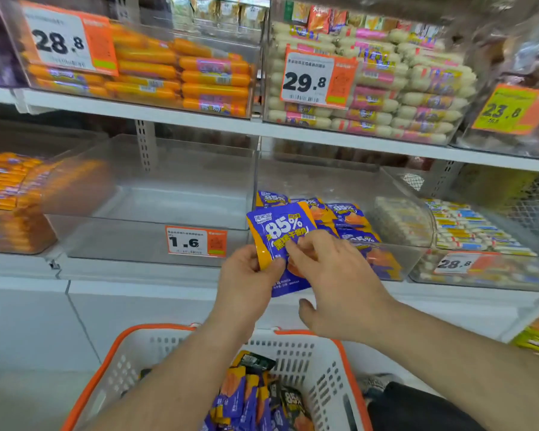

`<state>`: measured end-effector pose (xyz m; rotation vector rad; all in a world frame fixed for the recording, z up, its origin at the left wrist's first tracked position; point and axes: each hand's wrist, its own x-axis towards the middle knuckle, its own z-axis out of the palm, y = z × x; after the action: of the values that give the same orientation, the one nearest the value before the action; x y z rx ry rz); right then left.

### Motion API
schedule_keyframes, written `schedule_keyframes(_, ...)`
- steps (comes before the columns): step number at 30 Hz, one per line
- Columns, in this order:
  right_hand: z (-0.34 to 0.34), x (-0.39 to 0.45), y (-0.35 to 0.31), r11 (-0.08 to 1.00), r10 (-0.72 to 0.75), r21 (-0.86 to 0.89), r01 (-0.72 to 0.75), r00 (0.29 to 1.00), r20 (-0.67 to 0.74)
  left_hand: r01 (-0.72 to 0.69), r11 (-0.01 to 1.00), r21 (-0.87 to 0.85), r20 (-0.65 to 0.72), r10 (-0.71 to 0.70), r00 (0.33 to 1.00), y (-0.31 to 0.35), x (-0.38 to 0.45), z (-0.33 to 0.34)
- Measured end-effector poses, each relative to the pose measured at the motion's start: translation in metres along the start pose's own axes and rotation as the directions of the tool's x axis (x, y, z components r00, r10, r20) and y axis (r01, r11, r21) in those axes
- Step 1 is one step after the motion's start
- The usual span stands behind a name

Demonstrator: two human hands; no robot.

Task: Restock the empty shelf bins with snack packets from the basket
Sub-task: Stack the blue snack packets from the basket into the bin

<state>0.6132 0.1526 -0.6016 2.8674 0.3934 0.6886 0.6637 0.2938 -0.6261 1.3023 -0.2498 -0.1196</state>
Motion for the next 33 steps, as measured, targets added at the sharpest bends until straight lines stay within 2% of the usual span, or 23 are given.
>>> schedule_keyframes(2,0.005,0.007,0.009,0.995,-0.008,-0.099,-0.003,0.994,-0.110,-0.002,1.000,0.022,0.066,0.001,0.998,0.010,0.013,0.010)
schedule_keyframes(4,0.008,0.017,0.026,0.978,-0.082,-0.207,0.035,0.971,-0.223,-0.035,0.995,0.098,0.160,0.019,0.987,0.015,0.027,0.021)
schedule_keyframes(6,0.010,0.029,0.050,0.954,-0.156,-0.291,0.070,0.946,-0.286,-0.168,0.949,0.265,0.219,0.111,0.969,0.014,0.043,0.028)
schedule_keyframes(7,0.010,0.035,0.063,0.944,-0.167,-0.323,0.069,0.944,-0.285,-0.299,0.857,0.419,0.240,0.213,0.947,0.013,0.054,0.030)
schedule_keyframes(8,0.010,0.042,0.077,0.934,-0.159,-0.354,0.051,0.945,-0.286,-0.435,0.681,0.590,0.271,0.341,0.900,0.013,0.065,0.030)
schedule_keyframes(9,0.011,0.050,0.090,0.927,-0.143,-0.373,0.032,0.952,-0.272,-0.521,0.434,0.735,0.304,0.476,0.825,0.012,0.077,0.028)
schedule_keyframes(10,0.012,0.058,0.103,0.922,-0.121,-0.388,0.011,0.957,-0.262,-0.517,0.220,0.827,0.330,0.553,0.765,0.009,0.089,0.024)
schedule_keyframes(11,0.013,0.065,0.117,0.916,-0.098,-0.400,-0.006,0.966,-0.240,-0.447,0.082,0.891,0.335,0.546,0.768,0.009,0.099,0.020)
schedule_keyframes(12,0.018,0.070,0.131,0.910,-0.065,-0.413,-0.029,0.975,-0.211,-0.361,-0.005,0.933,0.320,0.475,0.820,0.008,0.107,0.016)
schedule_keyframes(13,0.023,0.075,0.144,0.901,-0.025,-0.430,-0.047,0.986,-0.162,-0.278,-0.042,0.960,0.274,0.366,0.889,0.005,0.115,0.012)
schedule_keyframes(15,0.030,0.086,0.160,0.878,0.076,-0.472,-0.078,0.997,-0.023,-0.187,0.035,0.982,0.175,0.217,0.960,-0.001,0.121,0.008)
schedule_keyframes(17,0.039,0.095,0.171,0.852,0.218,-0.507,-0.132,0.969,0.113,-0.177,0.120,0.977,0.145,0.238,0.960,-0.004,0.118,0.008)
schedule_keyframes(19,0.052,0.102,0.179,0.829,0.337,-0.525,-0.195,0.923,0.188,-0.183,0.114,0.977,0.145,0.277,0.950,-0.005,0.114,0.009)
schedule_keyframes(22,0.073,0.107,0.183,0.814,0.432,-0.519,-0.261,0.870,0.240,-0.187,0.103,0.977,0.147,0.308,0.940,-0.008,0.114,0.008)
schedule_keyframes(25,0.089,0.107,0.187,0.792,0.533,-0.511,-0.332,0.785,0.316,-0.187,0.074,0.980,0.154,0.320,0.935,-0.011,0.116,0.008)
schedule_keyframes(29,0.103,0.104,0.193,0.795,0.572,-0.484,-0.365,0.718,0.397,-0.183,0.075,0.980,0.149,0.329,0.932,-0.013,0.118,0.008)
schedule_keyframes(33,0.110,0.099,0.198,0.807,0.589,-0.385,-0.449,0.661,0.464,-0.183,0.076,0.980,0.148,0.334,0.931,-0.014,0.119,0.008)
